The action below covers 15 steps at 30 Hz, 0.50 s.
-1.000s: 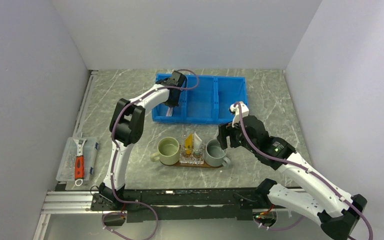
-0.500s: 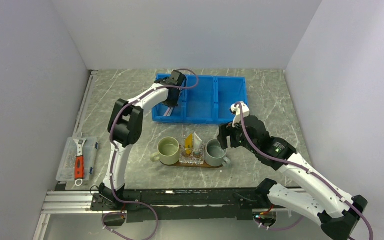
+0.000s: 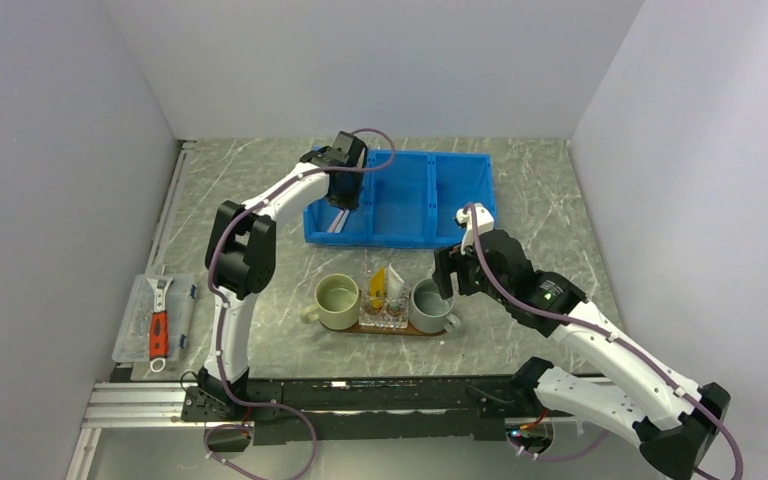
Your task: Prepare toiletry sets of a toothbrush and toothpaste on the tray
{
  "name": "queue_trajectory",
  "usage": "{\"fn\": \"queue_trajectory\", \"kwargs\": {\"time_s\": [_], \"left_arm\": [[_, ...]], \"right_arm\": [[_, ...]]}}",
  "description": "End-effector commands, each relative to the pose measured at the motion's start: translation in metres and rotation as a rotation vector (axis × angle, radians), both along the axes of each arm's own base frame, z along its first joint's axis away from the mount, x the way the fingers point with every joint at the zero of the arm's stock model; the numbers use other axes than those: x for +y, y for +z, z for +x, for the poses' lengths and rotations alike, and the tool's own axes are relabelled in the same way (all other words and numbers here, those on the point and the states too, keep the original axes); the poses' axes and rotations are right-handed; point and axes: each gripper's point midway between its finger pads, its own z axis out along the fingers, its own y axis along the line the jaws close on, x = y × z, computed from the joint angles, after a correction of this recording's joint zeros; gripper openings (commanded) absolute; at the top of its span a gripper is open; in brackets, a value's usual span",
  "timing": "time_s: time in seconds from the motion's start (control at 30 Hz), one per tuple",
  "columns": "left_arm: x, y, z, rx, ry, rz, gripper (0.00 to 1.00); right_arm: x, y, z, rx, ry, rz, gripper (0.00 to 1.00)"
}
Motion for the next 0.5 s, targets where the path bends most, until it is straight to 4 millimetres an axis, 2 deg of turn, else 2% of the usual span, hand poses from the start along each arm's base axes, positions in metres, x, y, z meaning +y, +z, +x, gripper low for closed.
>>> {"fn": "queue_trajectory", "kwargs": {"time_s": [0.0,0.47], "left_arm": [[-0.011,0.014,0.011,-0.020,-0.036,-0.100,0.32],[-0.012,-0.015,0.023,0.037,-0.052,-0.092,0.34]], "right_arm": [[0.004,0.015,0.005,-0.022,-0.004,0.026,0.80],[0.009,0.012,0.012,0.002,-0.010,0.006,0.80]]}}
